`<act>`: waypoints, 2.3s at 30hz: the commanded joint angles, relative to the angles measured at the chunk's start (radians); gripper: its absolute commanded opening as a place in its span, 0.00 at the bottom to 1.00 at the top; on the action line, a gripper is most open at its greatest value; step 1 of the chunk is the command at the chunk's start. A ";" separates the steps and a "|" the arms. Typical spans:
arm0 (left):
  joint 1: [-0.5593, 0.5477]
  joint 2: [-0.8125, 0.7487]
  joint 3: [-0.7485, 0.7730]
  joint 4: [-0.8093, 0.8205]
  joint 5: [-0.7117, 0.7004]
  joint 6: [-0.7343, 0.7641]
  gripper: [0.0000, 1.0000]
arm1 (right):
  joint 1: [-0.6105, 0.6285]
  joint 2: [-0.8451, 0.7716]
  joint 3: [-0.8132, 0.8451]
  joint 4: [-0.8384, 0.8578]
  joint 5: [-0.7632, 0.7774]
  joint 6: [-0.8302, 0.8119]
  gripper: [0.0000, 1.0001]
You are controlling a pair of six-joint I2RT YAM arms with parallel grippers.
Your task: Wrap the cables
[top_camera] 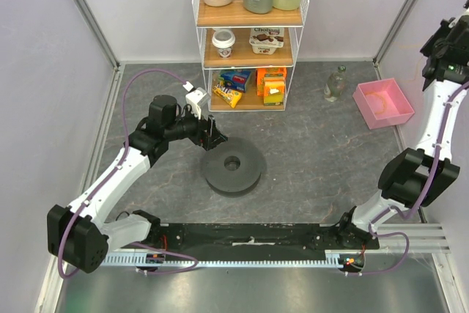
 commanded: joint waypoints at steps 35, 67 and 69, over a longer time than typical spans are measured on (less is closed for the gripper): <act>-0.003 -0.049 0.056 0.012 0.040 0.005 0.87 | -0.030 -0.078 0.472 0.468 0.104 0.115 0.00; -0.279 0.328 0.562 0.346 0.138 0.145 0.84 | -0.030 -0.288 0.133 0.499 -0.360 0.400 0.00; -0.334 0.426 0.663 0.391 0.141 0.122 0.84 | -0.030 -0.299 0.096 0.467 -0.410 0.440 0.00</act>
